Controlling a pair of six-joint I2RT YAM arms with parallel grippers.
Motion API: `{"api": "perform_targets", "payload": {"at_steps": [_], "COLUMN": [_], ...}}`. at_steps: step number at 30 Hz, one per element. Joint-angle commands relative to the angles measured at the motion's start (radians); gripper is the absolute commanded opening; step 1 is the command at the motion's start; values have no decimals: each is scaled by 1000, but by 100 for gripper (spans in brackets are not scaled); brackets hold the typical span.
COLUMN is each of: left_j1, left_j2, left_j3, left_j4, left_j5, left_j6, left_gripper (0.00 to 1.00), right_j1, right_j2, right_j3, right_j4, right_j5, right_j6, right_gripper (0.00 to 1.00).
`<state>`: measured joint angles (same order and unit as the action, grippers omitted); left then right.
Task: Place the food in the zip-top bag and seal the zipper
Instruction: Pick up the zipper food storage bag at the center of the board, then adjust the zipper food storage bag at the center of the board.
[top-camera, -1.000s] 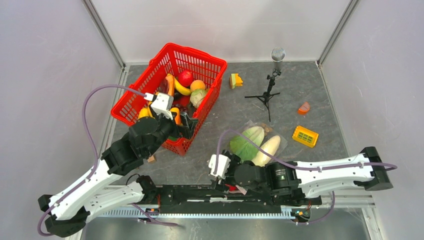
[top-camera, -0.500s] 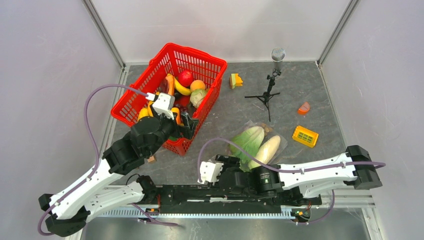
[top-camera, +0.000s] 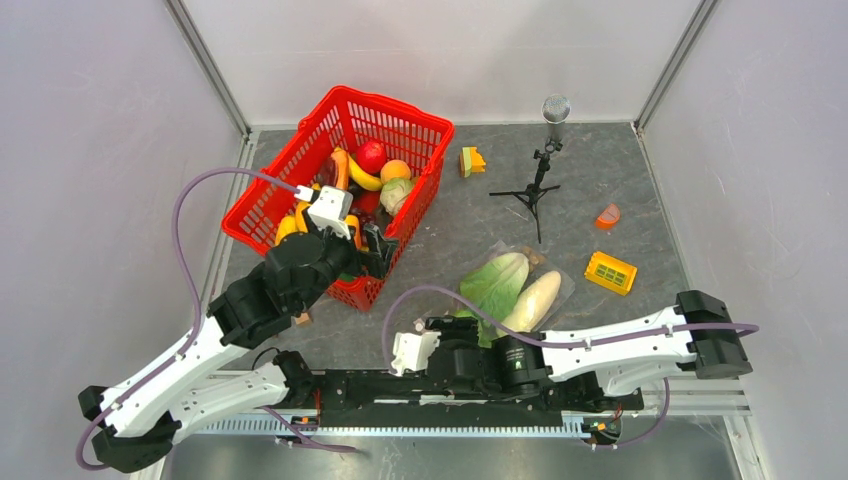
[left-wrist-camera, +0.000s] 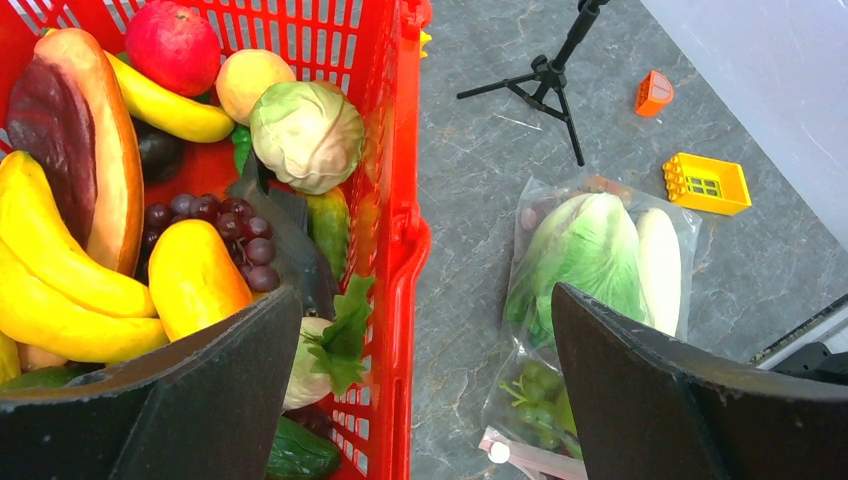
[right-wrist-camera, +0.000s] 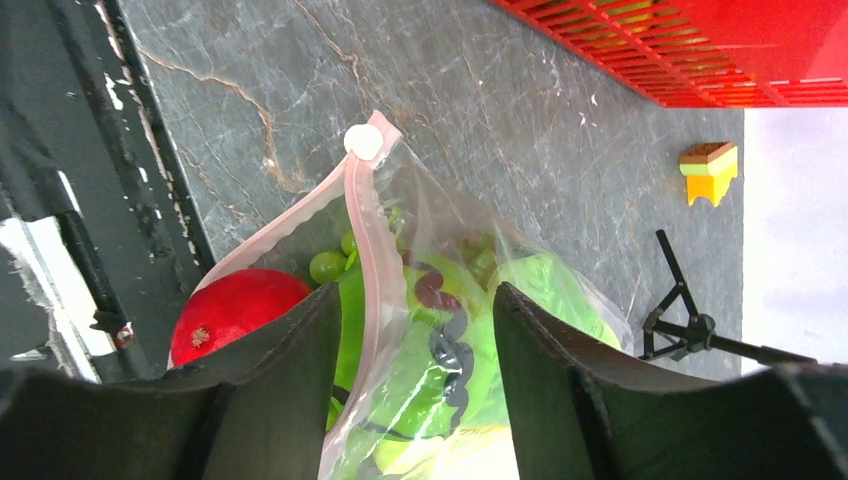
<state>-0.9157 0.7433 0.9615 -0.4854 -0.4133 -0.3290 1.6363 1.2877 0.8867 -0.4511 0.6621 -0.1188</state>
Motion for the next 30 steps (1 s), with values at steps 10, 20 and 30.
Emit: {"api": "perform_targets", "payload": {"at_steps": [10, 20, 30], "left_j1": [3, 4, 3], "left_j2": [0, 3, 47], "left_j3": [-9, 4, 43], "left_j4": [7, 17, 93], "left_j5": [-6, 20, 283], "left_j6": [-39, -38, -42], "left_gripper": [100, 100, 100], "right_j1": [7, -29, -279], "right_j2": [-24, -302, -612], "right_j3": [-12, -50, -95], "right_j4": [81, 273, 369], "right_j5": [170, 292, 351], "right_j6": [7, 117, 315], "right_gripper": [14, 0, 0]}}
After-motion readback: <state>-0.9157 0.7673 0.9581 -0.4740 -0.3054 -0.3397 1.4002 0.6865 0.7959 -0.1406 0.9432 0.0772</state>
